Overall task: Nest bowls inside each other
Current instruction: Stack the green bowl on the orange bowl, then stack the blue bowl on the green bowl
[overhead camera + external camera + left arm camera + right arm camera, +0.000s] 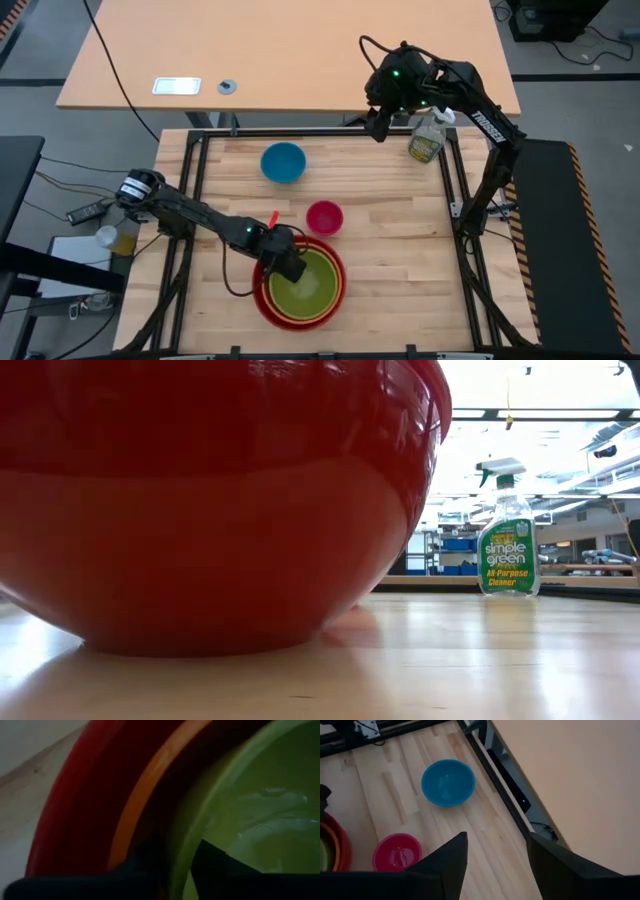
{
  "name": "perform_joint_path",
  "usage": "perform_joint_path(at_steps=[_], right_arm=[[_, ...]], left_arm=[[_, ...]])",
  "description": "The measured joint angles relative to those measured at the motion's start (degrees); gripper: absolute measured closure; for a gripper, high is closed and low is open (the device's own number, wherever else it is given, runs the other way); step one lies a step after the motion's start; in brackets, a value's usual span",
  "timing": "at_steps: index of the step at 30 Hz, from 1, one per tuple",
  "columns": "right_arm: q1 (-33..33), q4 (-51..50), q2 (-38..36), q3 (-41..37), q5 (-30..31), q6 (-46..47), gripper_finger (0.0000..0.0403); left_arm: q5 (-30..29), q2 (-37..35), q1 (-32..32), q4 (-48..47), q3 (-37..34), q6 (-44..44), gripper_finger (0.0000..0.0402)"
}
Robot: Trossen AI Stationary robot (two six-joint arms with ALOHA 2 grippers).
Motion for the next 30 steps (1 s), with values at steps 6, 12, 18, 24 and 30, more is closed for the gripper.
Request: perform_joint_path(at_steps=[6, 12, 18, 24, 30], right_arm=[[0.0, 0.7, 0.0, 0.0, -1.6, -0.6, 0.0193], [0.0, 4.0, 0.0, 0.0, -3.0, -0.8, 0.0193], [0.0, 4.3, 0.2, 0.0, -3.0, -2.1, 0.0193], [0.1, 4.9, 0.4, 0.0, -3.0, -2.6, 0.0193], [0.1, 5.5, 0.4, 0.0, -3.1, -3.0, 0.0193]], left_arm=[[-1.3, -4.2, 0.4, -0.3, 0.0, -0.1, 0.0232], [-1.0, -7.5, 0.9, -2.0, 0.0, 0.1, 0.0202], [-2.5, -12.7, 1.6, -4.6, 0.0, 0.0, 0.0203], [-2.6, -14.9, 2.4, -9.8, 0.0, 0.6, 0.0207], [-4.4, -16.3, 3.4, -10.1, 0.4, 3.0, 0.0207]])
